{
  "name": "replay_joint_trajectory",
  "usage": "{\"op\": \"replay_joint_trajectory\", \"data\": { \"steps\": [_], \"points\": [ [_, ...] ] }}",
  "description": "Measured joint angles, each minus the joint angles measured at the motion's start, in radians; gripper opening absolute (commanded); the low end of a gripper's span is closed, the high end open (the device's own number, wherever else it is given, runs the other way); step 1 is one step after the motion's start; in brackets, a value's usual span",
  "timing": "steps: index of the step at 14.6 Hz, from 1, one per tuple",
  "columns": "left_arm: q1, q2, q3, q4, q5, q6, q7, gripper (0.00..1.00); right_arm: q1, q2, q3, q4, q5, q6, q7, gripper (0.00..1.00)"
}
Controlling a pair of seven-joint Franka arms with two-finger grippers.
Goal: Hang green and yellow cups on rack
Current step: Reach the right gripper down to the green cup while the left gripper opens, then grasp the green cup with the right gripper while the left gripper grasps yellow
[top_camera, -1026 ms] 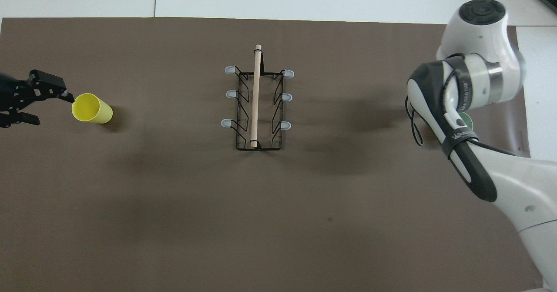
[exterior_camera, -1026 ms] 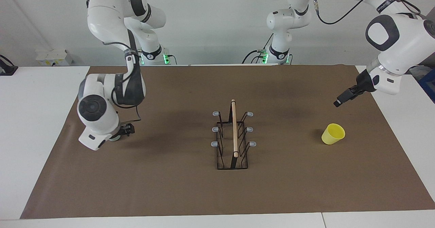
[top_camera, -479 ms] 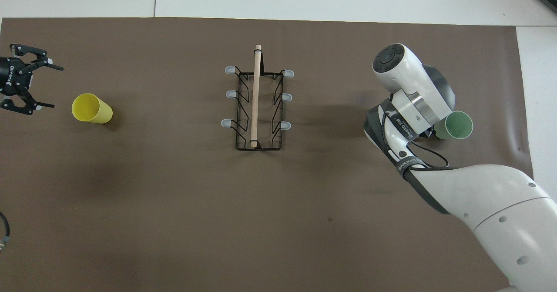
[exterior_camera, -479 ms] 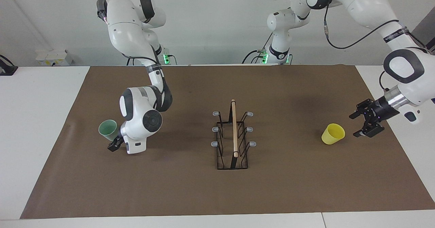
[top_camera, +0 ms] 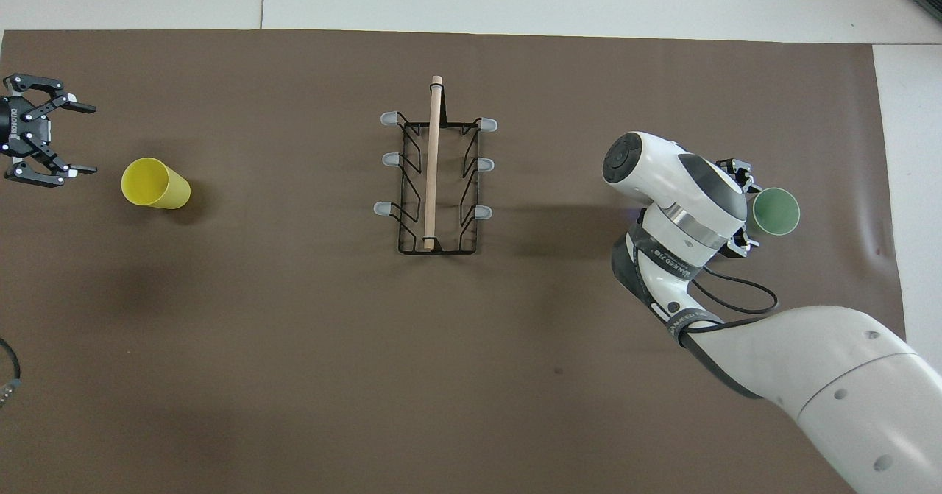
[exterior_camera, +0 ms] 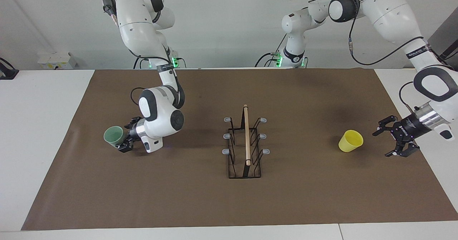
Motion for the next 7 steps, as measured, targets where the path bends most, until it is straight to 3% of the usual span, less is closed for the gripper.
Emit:
{"op": "replay_joint_trajectory", "data": {
  "steps": [4,7],
  "points": [
    [0.023,0.005,0.000,-0.124,-0.025,0.130,-0.001,1.00,0.023,0.004,0.001,-0.040,-0.058,0.001,0.020,1.00],
    [0.019,0.000,-0.007,-0.169,-0.026,0.141,0.009,1.00,0.032,0.019,0.000,-0.067,-0.147,-0.001,0.043,1.00]
  ]
}}
